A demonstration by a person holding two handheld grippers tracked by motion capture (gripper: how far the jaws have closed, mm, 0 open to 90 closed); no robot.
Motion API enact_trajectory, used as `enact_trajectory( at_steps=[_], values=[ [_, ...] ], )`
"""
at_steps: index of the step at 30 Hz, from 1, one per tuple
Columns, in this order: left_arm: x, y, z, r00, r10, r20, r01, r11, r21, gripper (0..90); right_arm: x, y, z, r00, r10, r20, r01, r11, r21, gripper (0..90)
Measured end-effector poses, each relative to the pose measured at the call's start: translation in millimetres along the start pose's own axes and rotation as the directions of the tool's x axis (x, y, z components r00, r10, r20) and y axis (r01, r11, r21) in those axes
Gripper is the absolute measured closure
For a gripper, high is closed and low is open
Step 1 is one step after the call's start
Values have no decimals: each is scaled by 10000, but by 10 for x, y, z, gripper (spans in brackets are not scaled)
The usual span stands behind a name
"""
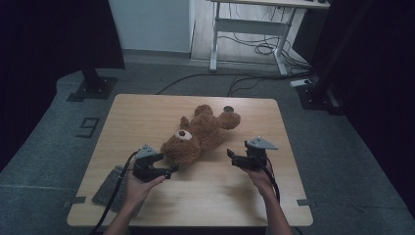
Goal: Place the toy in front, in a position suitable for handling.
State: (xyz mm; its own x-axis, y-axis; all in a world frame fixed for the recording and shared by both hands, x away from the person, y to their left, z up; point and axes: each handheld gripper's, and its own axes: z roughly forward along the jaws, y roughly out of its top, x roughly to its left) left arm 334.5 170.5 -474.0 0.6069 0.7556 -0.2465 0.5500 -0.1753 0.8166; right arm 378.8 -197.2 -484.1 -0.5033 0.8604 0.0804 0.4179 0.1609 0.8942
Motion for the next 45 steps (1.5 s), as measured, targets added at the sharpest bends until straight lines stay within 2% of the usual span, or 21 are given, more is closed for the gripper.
enact_trajectory(
  at_steps=[5, 8, 12, 16, 21, 23, 26, 29, 32, 34, 36, 38, 42, 45],
  values=[
    [60, 78, 81, 9999, -157, -65, 156, 9998, -88, 144, 23, 208, 255, 9997, 73, -253, -71, 10000, 54, 157],
    [69, 69, 167, 9995, -297, 76, 297, 9996, -29, 142, 47, 273, 387, 9992, 84, -388, -79, 9999, 139, 154],
    [48, 41, 287, 9996, -268, 17, 268, 9992, 280, 137, 64, 290, 553, 9987, 142, -488, -123, 9991, 400, 152],
    [41, 36, 337, 9997, -231, -68, 233, 9992, 319, 134, 77, 277, 672, 9968, 404, -686, -372, 9982, 478, 152],
    [1, 66, 417, 9999, 26, -161, -17, 9985, 544, 118, 107, 266, 824, 9945, 565, -881, -509, 9966, 646, 164],
    [-3, 80, 451, 9995, 160, -273, -141, 9976, 677, 104, 120, 258, 880, 9937, 575, -960, -517, 9967, 626, 192],
    [9, 81, 487, 9993, -18, -384, 40, 9984, 567, 102, 140, 240, 942, 9906, 751, -1145, -687, 9959, 589, 229],
    [-18, 53, 532, 9979, 226, -599, -188, 9979, 626, 90, 156, 221, 976, 9868, 852, -1379, -789, 9956, 505, 335],
    [-21, 52, 547, 9970, 163, -757, -120, 9983, 570, 90, 176, 226, 985, 9864, 734, -1473, -684, 9969, 385, 440],
    [-20, 44, 558, 9944, 264, -1023, -207, 9982, 567, 120, 171, 234, 979, 9857, 641, -1560, -602, 9977, 299, 513],
    [-20, 35, 566, 9917, 380, -1225, -308, 9977, 598, 155, 169, 237, 966, 9821, 748, -1731, -724, 9972, 204, 600],
    [-24, 25, 568, 9863, 512, -1569, -435, 9977, 520, 238, 201, 239, 957, 9821, 381, -1845, -368, 9993, 105, 653],
    [-13, 8, 587, 9835, 796, -1625, -722, 9961, 509, 374, 270, 240, 957, 9767, -108, -2144, 118, 9999, 33, 686],
    [9, 12, 574, 9837, 868, -1577, -810, 9958, 430, 492, 310, 254, 948, 9748, -301, -2209, 253, 9994, -246, 697]
  ],
)
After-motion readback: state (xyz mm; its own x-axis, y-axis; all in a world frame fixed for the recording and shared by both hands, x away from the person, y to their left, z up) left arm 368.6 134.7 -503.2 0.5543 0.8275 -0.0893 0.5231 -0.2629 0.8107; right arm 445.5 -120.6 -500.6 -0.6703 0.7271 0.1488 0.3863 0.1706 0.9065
